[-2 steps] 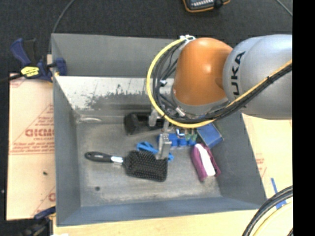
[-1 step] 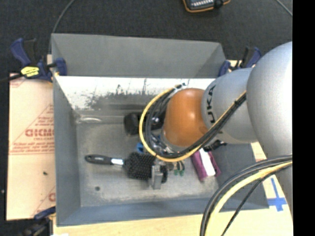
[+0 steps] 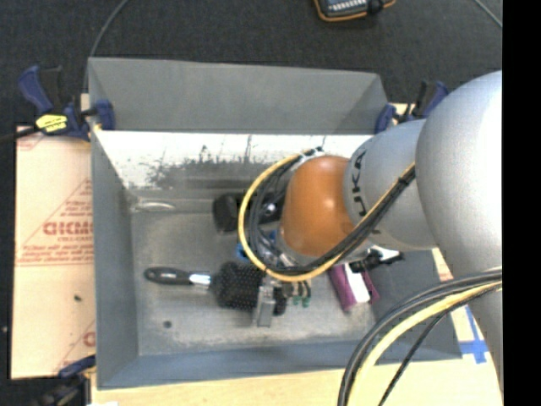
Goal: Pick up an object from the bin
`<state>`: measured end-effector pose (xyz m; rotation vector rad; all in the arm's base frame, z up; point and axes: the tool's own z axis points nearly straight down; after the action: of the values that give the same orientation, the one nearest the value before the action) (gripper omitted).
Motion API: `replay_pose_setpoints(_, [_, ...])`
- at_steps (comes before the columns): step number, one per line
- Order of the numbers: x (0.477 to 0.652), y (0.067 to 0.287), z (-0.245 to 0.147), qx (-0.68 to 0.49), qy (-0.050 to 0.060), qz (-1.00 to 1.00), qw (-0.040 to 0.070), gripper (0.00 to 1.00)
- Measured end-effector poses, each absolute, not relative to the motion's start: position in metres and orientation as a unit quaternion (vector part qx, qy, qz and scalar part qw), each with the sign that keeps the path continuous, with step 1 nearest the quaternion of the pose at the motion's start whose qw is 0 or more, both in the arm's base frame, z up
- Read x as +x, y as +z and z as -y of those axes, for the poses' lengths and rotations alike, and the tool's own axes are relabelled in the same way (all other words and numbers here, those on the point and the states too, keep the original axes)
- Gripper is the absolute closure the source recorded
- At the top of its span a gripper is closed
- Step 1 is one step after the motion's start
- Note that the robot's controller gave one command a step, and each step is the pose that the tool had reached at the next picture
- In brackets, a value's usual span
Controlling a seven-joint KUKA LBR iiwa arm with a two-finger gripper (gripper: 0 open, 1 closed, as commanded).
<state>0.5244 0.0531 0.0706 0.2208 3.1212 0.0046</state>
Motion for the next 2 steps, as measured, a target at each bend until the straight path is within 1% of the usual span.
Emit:
replay_pose_setpoints(1, [0.5284,0.0701,-0.0515,0.01,0.001,-1.0,0.004,0.0])
replay_pose_setpoints(2, [0.5251,0.0713,-0.052,0.067,0.002,-0.998,0.005,0.0])
